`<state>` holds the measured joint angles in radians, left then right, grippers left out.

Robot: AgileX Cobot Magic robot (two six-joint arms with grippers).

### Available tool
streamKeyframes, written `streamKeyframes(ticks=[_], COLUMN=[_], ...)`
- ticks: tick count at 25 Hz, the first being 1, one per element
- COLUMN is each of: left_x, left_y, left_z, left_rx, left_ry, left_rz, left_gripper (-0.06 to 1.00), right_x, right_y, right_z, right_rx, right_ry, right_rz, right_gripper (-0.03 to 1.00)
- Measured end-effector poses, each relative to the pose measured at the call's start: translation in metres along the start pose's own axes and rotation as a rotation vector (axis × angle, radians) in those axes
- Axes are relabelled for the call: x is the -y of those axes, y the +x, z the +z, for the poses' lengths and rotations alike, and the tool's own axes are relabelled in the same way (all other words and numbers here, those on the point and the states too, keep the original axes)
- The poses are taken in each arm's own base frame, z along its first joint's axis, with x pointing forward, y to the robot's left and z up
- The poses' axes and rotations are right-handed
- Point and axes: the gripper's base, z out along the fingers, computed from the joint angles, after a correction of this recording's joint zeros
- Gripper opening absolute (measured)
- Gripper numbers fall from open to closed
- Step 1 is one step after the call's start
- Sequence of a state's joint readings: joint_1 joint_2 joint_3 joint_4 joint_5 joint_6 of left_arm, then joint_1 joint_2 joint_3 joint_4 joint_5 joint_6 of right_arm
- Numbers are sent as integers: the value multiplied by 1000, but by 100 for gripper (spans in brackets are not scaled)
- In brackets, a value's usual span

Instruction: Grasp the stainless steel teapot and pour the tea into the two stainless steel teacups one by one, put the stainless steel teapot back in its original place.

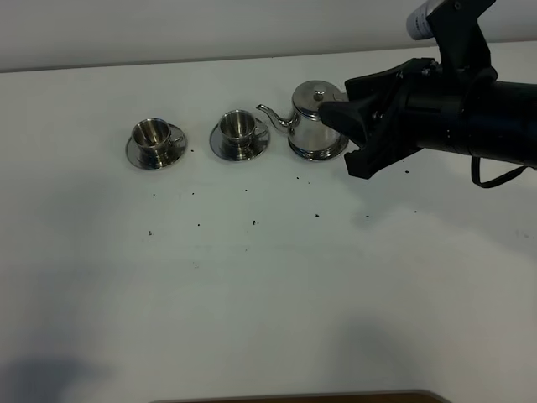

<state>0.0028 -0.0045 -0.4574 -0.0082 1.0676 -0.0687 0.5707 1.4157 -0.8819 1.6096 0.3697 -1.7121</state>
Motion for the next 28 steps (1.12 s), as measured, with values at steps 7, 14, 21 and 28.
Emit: streamKeyframes(ticks=[7, 14, 21, 28], left_x=[0, 0, 0, 0], left_y=[0, 0, 0, 0], left_z=[0, 0, 0, 0], left_rx=[0, 0, 0, 0], left_ry=[-1, -1, -1, -1], left_rz=[-1, -1, -4, -4], left_gripper=[38, 38, 38, 38], right_x=[8, 10, 23, 54], right_y=[-48, -77, -81, -61], right_z=[7, 17, 20, 63], right_rx=[153, 110, -283, -598], right_ry=[25, -40, -41, -34], right_rz=[-100, -149, -347, -483], right_gripper=[40, 40, 40, 40])
